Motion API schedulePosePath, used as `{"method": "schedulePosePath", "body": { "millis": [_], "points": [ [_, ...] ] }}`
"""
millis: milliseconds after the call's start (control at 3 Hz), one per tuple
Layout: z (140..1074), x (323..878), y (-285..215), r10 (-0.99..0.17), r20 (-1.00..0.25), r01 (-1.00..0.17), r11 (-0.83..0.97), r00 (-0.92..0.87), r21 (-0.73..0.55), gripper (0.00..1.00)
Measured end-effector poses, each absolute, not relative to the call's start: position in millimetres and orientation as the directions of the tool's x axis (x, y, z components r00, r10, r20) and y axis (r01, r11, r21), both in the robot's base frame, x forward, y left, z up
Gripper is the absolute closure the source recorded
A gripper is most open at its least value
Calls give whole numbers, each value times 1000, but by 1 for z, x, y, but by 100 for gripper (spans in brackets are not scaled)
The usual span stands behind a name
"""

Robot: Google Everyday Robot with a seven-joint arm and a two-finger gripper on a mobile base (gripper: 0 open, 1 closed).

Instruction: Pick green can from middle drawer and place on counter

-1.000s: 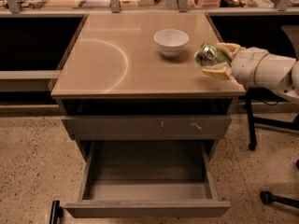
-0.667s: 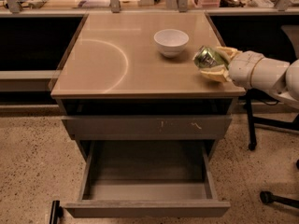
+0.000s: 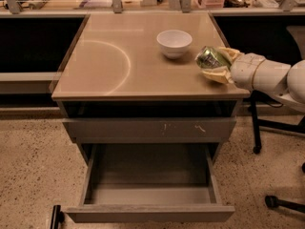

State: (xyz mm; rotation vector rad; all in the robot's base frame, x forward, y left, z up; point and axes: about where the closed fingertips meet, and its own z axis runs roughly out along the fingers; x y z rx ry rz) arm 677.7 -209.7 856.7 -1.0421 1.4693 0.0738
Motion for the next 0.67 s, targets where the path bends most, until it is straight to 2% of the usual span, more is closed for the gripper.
{"method": "schedulePosePath", "body": {
  "millis": [667],
  "points": [
    [857,678,-210,-540,-822,-619,587,181,-521,11]
  ]
}}
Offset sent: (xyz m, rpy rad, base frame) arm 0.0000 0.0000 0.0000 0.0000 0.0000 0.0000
